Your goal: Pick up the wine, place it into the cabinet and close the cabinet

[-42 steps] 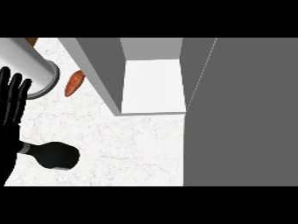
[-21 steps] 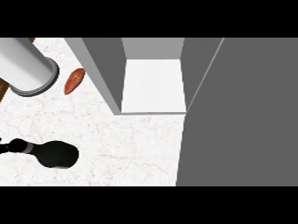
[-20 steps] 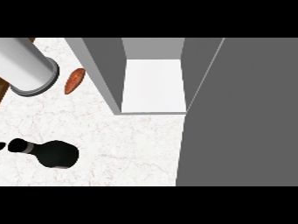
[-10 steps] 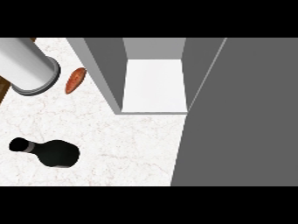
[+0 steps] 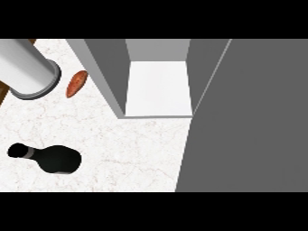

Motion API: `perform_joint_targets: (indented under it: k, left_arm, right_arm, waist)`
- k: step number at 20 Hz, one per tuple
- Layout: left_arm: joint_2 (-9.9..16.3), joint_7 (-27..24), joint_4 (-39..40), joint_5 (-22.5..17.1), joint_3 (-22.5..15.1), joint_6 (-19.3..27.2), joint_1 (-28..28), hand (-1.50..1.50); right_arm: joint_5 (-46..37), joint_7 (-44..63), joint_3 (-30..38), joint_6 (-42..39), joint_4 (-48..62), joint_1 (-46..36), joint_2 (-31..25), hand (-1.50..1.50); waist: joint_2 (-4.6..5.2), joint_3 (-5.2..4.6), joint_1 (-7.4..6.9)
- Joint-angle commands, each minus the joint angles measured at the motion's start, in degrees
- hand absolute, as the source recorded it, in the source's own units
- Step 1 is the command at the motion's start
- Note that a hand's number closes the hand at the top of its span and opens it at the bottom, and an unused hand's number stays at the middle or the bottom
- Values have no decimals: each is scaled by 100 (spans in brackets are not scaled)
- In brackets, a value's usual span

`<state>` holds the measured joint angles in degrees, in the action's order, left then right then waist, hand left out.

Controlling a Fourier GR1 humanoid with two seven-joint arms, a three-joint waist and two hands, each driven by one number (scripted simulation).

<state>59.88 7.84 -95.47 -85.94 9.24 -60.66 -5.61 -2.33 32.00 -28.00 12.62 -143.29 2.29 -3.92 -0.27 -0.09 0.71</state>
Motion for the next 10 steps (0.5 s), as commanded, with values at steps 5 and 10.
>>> perform_joint_targets:
  k: [5, 10]
  left_arm:
    - [-589, 225, 598, 642, -50, -329, 327, -150]
    - [-982, 358, 659, 931, -425, -17, 977, -150]
  right_arm:
    - [-795, 501, -82, 305, -955, -91, -315, -150]
    - [-466, 432, -74, 224, -1112, 99, -673, -150]
  waist:
    - [1, -2, 36]
    - [15, 7, 132]
